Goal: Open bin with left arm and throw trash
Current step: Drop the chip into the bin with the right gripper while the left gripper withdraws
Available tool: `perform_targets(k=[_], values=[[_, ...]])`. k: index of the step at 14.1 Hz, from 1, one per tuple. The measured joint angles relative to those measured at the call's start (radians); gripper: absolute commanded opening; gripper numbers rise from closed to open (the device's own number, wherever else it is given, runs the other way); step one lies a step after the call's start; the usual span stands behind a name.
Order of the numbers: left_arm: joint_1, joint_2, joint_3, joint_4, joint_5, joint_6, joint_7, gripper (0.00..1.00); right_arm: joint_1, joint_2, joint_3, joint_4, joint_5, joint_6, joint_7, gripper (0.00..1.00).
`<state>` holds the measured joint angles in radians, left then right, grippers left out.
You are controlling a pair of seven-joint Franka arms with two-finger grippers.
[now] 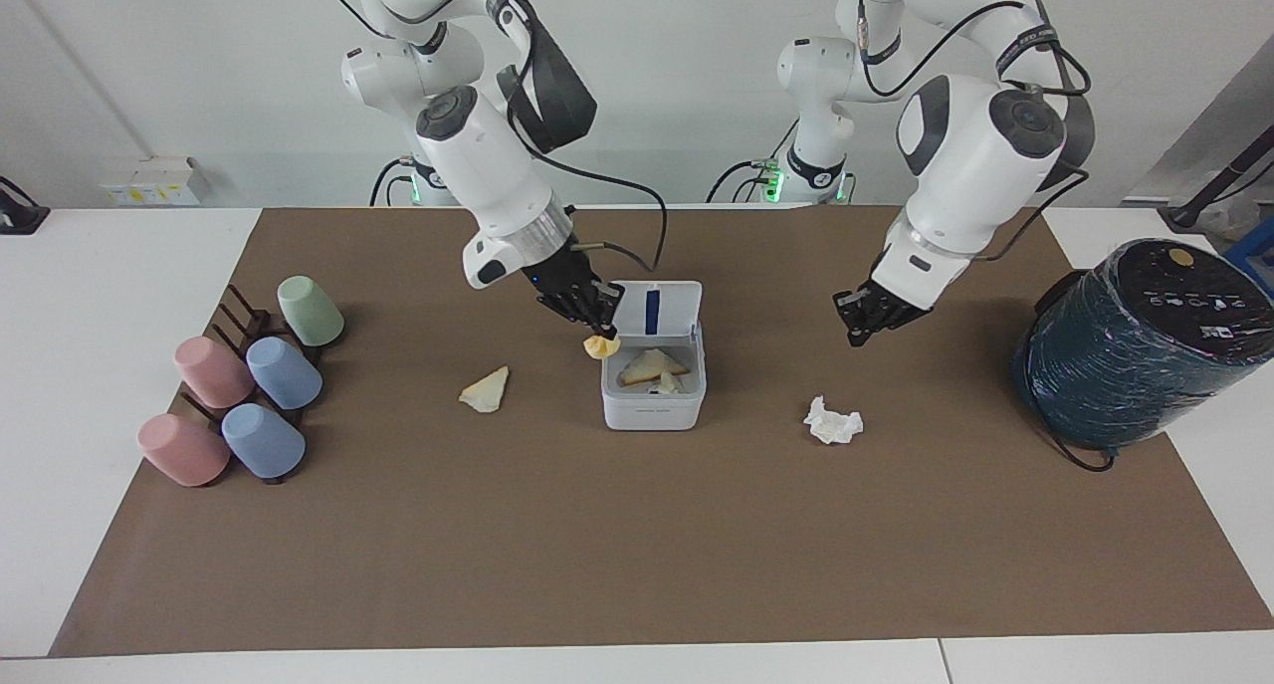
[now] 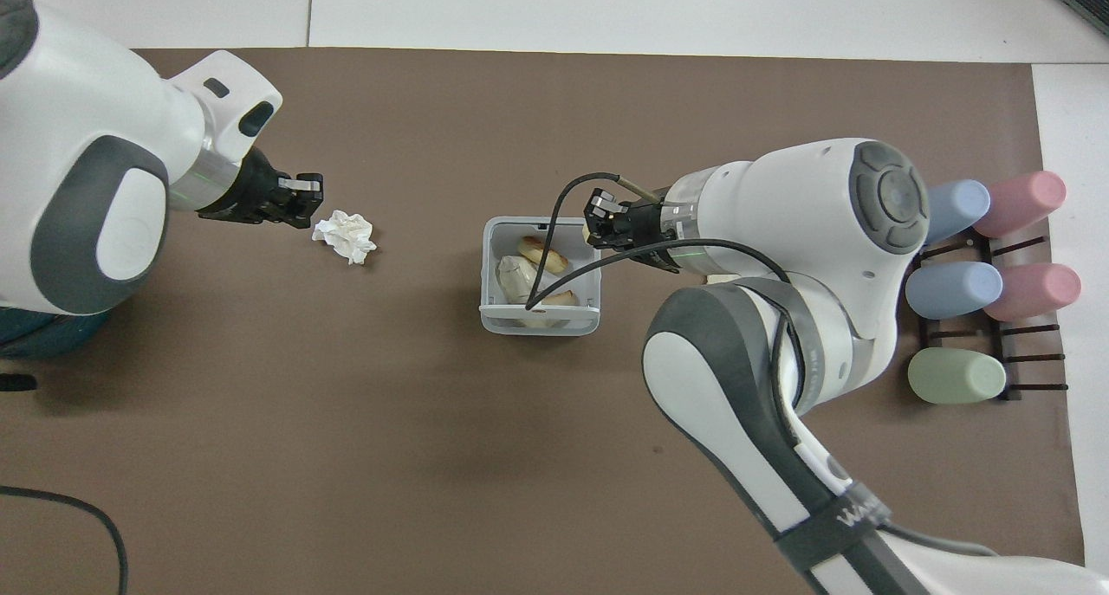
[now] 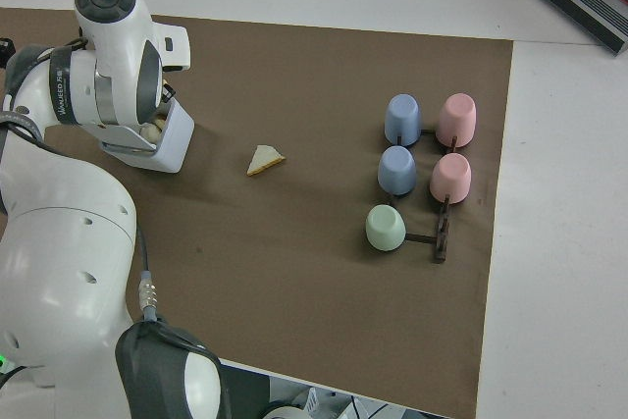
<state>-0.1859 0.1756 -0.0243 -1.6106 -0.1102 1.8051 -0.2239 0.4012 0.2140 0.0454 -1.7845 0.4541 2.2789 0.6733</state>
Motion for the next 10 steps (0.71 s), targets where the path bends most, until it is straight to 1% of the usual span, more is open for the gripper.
perform_targets(k=[1,2,3,4,5,6,7,8,10], values=[[0.025,-0.020,0.000,0.002,0.007,-0.024,0.029,0.16,0.017,0.021,0.000,0.001,0.023,0.019,0.000,0.04],[0.050,-0.041,0.000,0.002,0.010,-0.048,0.062,0.26,0.033,0.039,0.000,0.001,0.036,0.035,0.002,0.08],[0.074,-0.060,0.001,0.002,0.011,-0.070,0.096,0.39,0.047,0.053,0.000,0.002,0.038,0.048,0.012,0.14],[0.096,-0.075,0.001,0.002,0.014,-0.088,0.123,0.54,0.059,0.065,0.000,0.002,0.038,0.057,0.027,0.25],[0.112,-0.085,0.002,0.002,0.029,-0.100,0.142,0.68,0.069,0.075,0.000,0.001,0.038,0.064,0.037,0.48],[0.118,-0.090,0.002,0.002,0.065,-0.109,0.152,0.77,0.075,0.082,0.000,0.001,0.038,0.067,0.042,0.71],[0.118,-0.090,-0.001,0.002,0.099,-0.114,0.154,0.90,0.077,0.087,0.000,0.001,0.038,0.067,0.044,0.90],[0.116,-0.090,-0.005,0.001,0.115,-0.114,0.155,1.00,0.077,0.088,-0.001,0.001,0.038,0.067,0.045,1.00],[0.115,-0.090,-0.013,-0.001,0.125,-0.112,0.160,1.00,0.077,0.087,-0.001,0.001,0.038,0.068,0.045,1.00]])
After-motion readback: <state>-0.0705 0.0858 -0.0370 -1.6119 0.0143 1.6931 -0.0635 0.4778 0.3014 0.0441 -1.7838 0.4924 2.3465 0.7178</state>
